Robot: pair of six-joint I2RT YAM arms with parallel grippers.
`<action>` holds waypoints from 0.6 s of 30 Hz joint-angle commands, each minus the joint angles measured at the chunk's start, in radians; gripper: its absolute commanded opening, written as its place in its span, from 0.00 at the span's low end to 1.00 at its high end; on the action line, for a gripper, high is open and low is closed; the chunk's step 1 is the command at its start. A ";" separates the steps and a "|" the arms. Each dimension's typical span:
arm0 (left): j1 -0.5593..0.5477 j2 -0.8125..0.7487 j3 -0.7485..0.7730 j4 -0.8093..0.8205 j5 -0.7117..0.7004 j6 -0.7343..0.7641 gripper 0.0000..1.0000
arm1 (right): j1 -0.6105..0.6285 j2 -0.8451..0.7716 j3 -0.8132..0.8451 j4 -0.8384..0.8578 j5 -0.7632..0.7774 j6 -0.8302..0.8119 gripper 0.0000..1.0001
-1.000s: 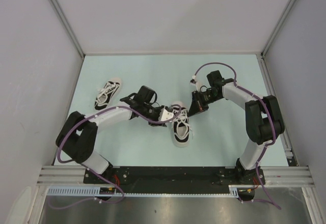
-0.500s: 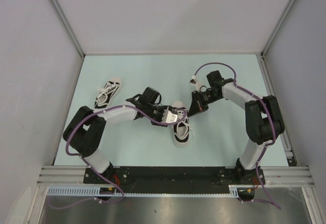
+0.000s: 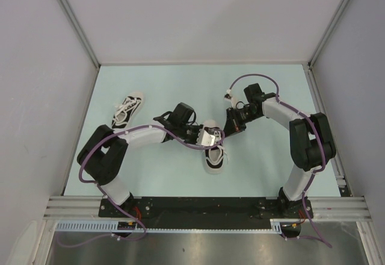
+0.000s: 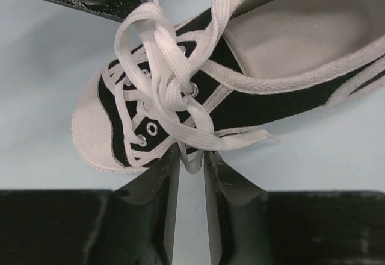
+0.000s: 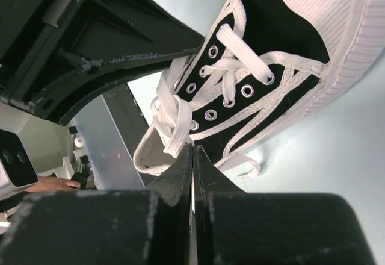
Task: Tie the shoes
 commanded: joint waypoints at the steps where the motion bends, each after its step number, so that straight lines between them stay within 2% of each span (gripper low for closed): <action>1: -0.009 -0.008 0.024 0.007 0.017 -0.005 0.22 | 0.005 -0.033 0.019 -0.004 -0.002 0.004 0.00; 3: -0.011 -0.025 0.009 -0.002 0.004 0.005 0.10 | 0.005 -0.036 0.019 -0.008 0.001 -0.001 0.00; 6: -0.011 -0.057 -0.026 -0.002 -0.015 0.004 0.00 | -0.003 -0.044 0.019 -0.030 0.006 -0.016 0.00; 18: 0.012 -0.163 -0.114 -0.024 -0.066 -0.001 0.00 | -0.043 -0.072 0.019 -0.126 0.046 -0.087 0.00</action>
